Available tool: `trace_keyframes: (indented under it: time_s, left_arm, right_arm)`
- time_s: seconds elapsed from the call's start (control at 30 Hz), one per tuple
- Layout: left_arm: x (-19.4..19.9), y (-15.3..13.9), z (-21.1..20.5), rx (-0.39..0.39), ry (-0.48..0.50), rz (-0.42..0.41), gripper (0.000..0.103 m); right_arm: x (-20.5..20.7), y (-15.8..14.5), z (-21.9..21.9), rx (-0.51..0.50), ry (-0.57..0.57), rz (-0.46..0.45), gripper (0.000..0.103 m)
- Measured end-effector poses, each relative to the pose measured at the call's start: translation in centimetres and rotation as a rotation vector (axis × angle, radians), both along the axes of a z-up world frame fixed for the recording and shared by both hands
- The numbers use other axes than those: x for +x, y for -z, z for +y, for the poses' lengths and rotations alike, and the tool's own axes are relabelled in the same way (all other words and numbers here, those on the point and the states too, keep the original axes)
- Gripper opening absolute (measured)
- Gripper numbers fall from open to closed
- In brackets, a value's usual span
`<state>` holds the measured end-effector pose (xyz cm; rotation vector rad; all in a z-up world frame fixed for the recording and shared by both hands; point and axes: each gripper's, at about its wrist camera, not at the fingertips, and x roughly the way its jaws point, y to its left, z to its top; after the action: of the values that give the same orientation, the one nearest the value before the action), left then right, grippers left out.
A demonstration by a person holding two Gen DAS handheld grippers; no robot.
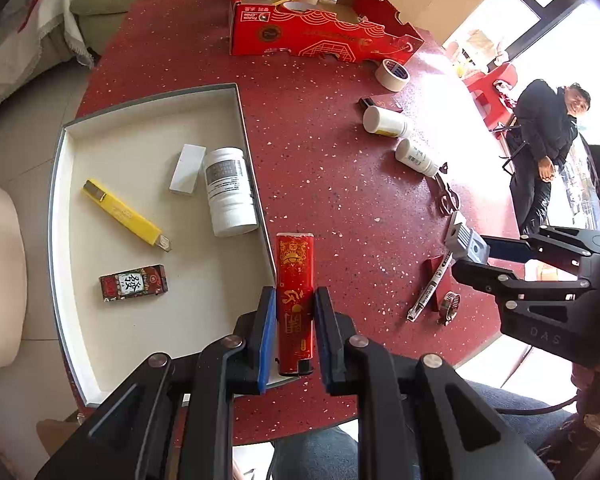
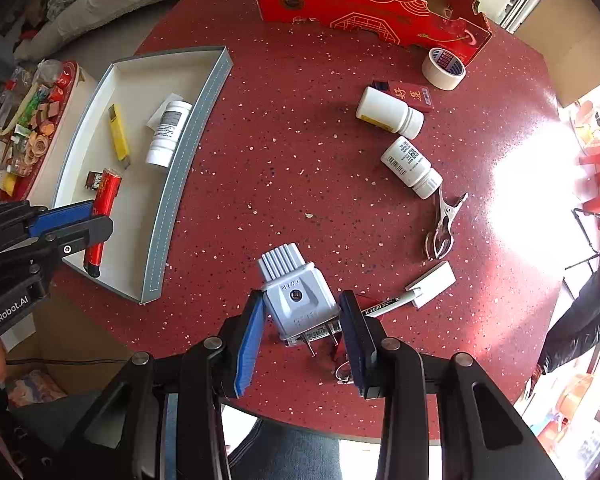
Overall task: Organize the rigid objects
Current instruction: 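Carry the red lighter in left gripper and white plug in right gripper over the tray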
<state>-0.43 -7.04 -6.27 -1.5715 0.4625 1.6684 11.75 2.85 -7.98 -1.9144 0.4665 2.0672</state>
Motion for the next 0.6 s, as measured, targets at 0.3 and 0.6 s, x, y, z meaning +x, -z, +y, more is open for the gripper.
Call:
trace_keyframes:
  time_s: [0.3,0.6]
  left_arm:
    - [-2.1,0.3,-3.3,0.006,-0.086,-0.004,0.02]
    - [-3.3,1.1,-6.9,0.002,-0.201,-0.026,0.02]
  right_arm:
    - [-0.9,0.2,-1.5,0.016,-0.028,-0.014,0.039]
    - [-3.0,0.1,-3.6,0.03,-0.104,-0.021,0.039]
